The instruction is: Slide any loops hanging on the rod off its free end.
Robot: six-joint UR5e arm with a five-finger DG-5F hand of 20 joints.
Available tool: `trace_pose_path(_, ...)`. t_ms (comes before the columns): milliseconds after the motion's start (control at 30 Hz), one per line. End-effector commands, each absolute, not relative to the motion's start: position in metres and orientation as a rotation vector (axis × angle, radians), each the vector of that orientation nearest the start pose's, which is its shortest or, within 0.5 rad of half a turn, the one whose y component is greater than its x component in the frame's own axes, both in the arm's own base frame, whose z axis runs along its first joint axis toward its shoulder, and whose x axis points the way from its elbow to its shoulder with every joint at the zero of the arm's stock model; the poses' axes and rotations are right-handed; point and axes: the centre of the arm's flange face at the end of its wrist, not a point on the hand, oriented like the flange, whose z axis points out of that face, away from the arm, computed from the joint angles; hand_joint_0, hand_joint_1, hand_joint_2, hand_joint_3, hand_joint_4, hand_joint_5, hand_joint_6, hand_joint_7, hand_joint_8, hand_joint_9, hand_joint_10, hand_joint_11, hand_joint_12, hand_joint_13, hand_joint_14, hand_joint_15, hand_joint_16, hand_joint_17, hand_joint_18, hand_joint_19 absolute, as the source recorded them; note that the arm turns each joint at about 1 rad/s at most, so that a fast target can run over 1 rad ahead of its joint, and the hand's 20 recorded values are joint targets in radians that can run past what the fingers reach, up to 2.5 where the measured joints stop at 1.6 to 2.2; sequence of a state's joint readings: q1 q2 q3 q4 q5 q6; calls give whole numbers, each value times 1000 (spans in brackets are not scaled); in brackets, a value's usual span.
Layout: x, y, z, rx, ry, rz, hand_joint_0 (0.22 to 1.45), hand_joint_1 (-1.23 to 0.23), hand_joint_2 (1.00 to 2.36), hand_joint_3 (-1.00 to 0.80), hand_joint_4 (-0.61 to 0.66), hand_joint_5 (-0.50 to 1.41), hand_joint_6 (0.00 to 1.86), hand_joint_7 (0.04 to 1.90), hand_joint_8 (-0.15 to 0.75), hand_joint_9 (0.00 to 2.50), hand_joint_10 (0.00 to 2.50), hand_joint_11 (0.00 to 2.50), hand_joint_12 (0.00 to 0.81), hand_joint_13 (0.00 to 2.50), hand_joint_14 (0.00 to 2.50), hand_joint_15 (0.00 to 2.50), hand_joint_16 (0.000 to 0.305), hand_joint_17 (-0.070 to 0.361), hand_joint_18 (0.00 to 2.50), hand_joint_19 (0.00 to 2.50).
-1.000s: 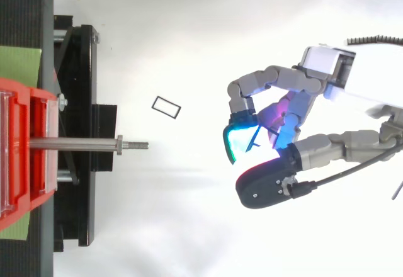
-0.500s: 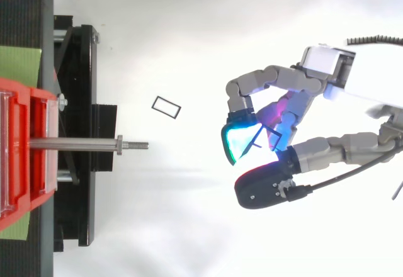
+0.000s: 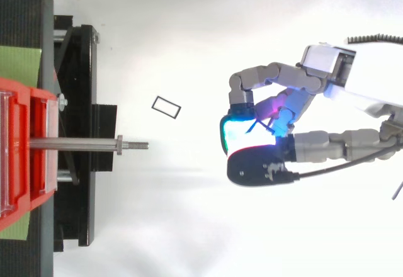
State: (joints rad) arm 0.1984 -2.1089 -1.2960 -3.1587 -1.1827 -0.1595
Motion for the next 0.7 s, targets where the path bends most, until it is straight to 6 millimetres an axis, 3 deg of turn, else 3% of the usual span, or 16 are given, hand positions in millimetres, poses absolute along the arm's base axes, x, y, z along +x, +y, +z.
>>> trace_pose_path(0,678,-37,304,1299,1387,764,552,-451,1119,-78,318,10,505,1312,246,1153,0,56,361,661,0,0,60,136,853,497)
trace_pose_path(100,679,-37,304,1299,1386,765,566,-422,1001,-96,327,0,505,1277,245,1103,1,59,362,609,0,0,61,137,803,497)
trace_pose_path(367,679,-37,304,1298,1384,766,550,-346,1008,-161,293,-7,505,1278,258,1032,2,58,370,571,0,1,60,134,760,503)
trace_pose_path(467,679,-37,304,1299,1386,765,549,-444,1009,-151,290,-1,505,1316,269,1038,2,82,366,576,0,0,59,133,762,495)
trace_pose_path(533,679,-37,304,1298,1384,766,563,-582,1012,-110,239,3,504,1473,275,1070,5,160,357,608,2,14,57,128,788,480)
trace_pose_path(600,679,-37,305,1297,1383,767,565,-610,1015,-72,199,11,500,1643,287,1088,8,235,360,614,0,19,56,127,802,465)
trace_pose_path(667,679,-37,304,1298,1384,766,564,-628,1015,-50,169,4,529,1614,286,1094,9,256,363,619,0,16,57,127,807,455)
